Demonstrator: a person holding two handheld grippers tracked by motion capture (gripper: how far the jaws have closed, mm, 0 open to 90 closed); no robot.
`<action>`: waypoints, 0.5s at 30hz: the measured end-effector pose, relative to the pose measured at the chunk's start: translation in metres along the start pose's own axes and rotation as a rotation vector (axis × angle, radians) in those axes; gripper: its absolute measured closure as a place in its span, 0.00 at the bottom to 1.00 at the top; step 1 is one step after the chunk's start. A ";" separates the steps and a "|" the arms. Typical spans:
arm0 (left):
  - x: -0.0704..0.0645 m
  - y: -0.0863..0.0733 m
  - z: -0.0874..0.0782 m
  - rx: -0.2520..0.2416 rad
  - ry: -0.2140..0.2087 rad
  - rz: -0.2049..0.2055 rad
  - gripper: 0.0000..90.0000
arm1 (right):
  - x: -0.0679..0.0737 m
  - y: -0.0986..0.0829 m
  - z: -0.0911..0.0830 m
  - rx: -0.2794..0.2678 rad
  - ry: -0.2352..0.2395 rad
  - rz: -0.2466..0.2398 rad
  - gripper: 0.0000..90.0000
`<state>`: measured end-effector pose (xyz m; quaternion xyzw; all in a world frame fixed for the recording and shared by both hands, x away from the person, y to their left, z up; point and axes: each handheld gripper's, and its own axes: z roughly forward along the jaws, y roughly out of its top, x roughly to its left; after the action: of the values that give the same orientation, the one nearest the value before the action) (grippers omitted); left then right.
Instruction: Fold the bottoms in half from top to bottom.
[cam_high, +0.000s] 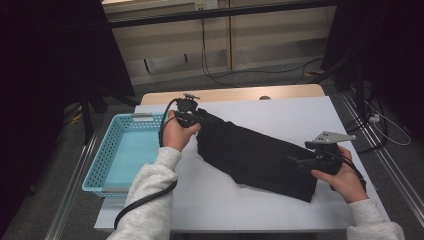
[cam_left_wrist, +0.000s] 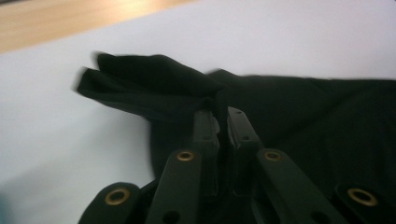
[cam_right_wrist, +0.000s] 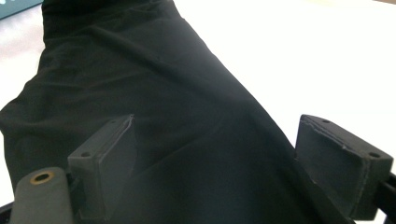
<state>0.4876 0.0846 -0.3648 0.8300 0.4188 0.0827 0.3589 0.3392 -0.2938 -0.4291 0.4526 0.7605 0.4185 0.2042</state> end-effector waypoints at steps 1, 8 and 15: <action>-0.006 -0.003 0.004 -0.006 -0.017 0.007 0.94 | 0.000 0.000 0.000 0.002 -0.001 -0.003 0.14; -0.040 -0.031 0.029 0.009 -0.111 0.080 0.93 | 0.001 -0.001 0.002 0.008 0.002 -0.001 0.14; -0.060 -0.056 0.050 0.025 -0.148 0.145 0.93 | 0.002 -0.002 0.004 0.018 0.005 -0.006 0.14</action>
<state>0.4361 0.0346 -0.4284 0.8664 0.3308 0.0416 0.3717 0.3399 -0.2909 -0.4331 0.4512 0.7661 0.4119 0.1995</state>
